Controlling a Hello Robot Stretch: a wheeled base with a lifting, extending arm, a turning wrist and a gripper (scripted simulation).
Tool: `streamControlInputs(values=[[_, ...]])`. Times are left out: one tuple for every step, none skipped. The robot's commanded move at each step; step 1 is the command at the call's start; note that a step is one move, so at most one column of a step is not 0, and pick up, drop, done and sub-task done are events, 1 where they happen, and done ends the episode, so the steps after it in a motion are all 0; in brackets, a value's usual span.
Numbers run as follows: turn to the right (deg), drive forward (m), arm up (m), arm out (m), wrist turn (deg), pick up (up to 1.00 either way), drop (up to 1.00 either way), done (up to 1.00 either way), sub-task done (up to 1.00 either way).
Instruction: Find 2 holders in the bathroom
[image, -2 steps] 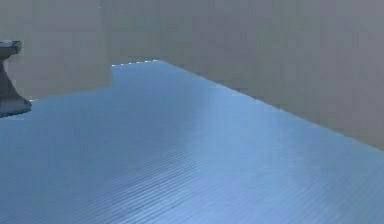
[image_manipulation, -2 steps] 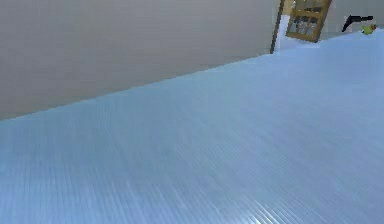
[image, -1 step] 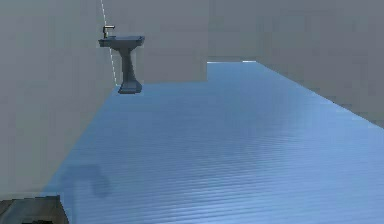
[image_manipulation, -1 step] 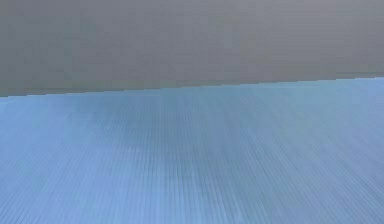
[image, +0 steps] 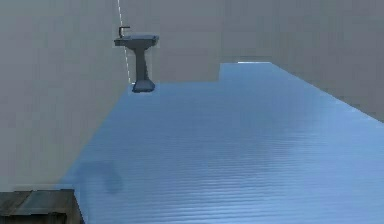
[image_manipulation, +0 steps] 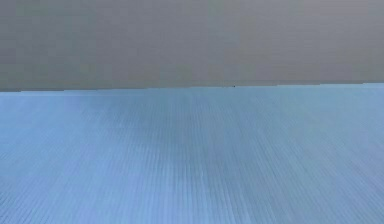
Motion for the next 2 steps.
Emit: streamControlInputs(values=[[0.0,0.25,0.00,0.00,0.0,0.00,0.00,0.00,0.00],[-45.0,0.00,0.00,0.00,0.0,0.00,0.00,0.00,0.00]])
